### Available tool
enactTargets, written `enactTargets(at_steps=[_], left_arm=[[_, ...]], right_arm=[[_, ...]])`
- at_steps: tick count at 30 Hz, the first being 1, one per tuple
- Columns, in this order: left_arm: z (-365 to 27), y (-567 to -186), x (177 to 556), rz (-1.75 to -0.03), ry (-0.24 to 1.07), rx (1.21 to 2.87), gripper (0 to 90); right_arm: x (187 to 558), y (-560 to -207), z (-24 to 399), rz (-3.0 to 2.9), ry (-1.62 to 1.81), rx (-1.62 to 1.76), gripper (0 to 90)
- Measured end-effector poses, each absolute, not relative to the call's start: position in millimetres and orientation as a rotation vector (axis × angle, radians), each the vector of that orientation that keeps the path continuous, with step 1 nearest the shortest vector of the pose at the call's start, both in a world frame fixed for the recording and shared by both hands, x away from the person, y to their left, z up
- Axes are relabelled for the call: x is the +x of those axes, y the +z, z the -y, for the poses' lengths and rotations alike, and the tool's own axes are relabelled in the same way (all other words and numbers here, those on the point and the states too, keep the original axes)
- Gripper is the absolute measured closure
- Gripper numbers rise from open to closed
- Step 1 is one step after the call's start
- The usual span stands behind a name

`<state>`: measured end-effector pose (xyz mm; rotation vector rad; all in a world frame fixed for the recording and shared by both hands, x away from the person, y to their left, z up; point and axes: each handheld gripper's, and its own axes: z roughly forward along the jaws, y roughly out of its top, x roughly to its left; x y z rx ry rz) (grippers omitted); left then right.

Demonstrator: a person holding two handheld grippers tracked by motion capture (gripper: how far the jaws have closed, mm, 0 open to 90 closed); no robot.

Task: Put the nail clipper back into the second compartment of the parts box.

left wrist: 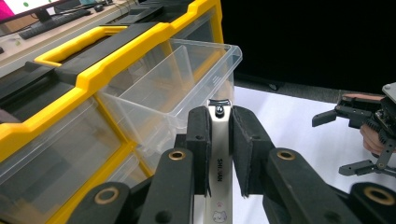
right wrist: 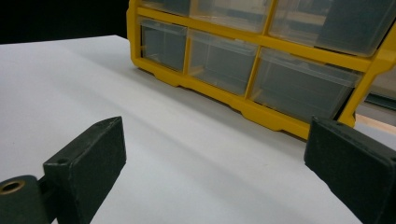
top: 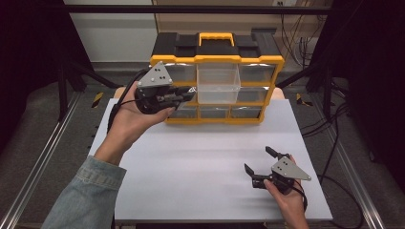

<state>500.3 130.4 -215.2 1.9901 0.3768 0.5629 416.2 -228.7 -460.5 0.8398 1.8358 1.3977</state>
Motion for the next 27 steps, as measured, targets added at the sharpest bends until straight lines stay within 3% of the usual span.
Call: enactTargets(at_steps=[27], left_arm=[[-101.1,-186.9,510.0,-0.377,0.578,1.984,76.7]], right_arm=[[415.1,-457.0,229.7,-1.812,1.410,0.841,5.6]])
